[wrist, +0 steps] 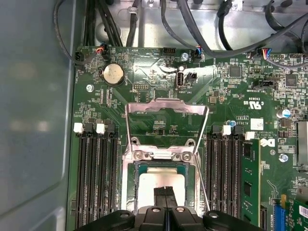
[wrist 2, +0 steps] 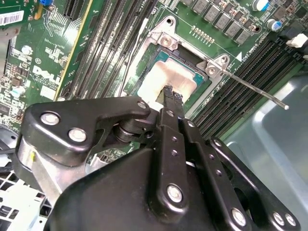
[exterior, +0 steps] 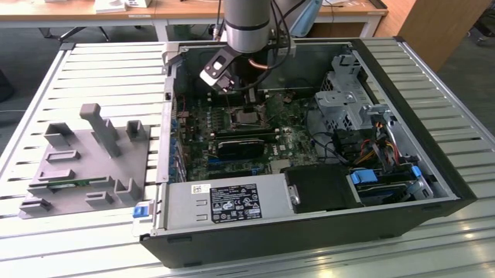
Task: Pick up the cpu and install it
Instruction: 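Close the cpu cover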
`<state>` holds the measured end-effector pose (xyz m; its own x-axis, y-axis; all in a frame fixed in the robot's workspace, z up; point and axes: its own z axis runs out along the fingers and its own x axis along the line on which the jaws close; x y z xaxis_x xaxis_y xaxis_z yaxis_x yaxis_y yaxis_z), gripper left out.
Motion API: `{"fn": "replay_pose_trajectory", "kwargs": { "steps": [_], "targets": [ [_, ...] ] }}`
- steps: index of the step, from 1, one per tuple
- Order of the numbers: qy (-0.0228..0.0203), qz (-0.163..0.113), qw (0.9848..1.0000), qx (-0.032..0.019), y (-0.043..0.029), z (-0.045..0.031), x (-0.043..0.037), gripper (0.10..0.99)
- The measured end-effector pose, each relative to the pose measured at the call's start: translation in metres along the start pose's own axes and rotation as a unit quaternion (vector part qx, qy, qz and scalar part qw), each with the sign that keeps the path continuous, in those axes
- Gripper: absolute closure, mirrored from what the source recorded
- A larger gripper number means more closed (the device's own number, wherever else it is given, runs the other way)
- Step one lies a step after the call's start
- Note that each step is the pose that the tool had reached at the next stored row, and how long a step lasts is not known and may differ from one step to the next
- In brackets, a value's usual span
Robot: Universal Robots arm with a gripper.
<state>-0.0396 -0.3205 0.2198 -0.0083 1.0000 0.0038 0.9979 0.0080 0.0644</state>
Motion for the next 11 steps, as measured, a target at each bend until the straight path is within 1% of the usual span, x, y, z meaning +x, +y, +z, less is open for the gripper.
{"fn": "replay_pose_trajectory", "kwargs": {
  "steps": [11],
  "targets": [
    [0.0002,0.0,1.0,0.0002,0.0008,-0.0049,0.0001,0.98]
  ]
}}
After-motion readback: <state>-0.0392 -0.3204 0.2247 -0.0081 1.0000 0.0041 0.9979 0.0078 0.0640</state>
